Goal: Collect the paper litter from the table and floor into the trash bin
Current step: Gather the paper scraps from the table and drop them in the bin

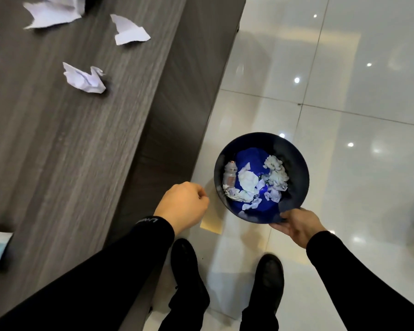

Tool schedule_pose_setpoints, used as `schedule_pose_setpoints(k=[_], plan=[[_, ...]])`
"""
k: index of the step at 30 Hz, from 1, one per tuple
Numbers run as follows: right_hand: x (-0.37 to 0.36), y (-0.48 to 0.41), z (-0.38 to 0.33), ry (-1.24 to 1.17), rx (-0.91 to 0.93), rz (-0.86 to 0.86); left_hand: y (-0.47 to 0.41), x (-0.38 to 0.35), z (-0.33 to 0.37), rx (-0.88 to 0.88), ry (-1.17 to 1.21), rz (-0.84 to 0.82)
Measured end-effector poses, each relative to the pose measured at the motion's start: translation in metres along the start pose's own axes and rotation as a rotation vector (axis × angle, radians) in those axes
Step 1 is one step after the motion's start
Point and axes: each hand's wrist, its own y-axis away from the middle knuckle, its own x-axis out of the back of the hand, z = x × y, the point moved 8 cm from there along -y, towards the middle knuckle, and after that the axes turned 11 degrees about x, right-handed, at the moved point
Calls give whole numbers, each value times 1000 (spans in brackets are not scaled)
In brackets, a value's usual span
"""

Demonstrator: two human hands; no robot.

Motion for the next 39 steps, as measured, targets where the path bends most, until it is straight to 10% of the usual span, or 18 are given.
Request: schedule_pose_setpoints(k=[4,9,17,27,39], plan=[[6,9,-16,155,87,101,11,6,7,-58,92,14],[-8,82,-141,385,652,315,40,55,15,-152,204,129],[-181,235,-257,356,1028,-250,93,188,-61,-87,395,367],[-368,314,-141,865,976,-656,141,206,-306,380,418,515],[-444,301,-46,984,746,-696,85,148,-331,459,494,404]])
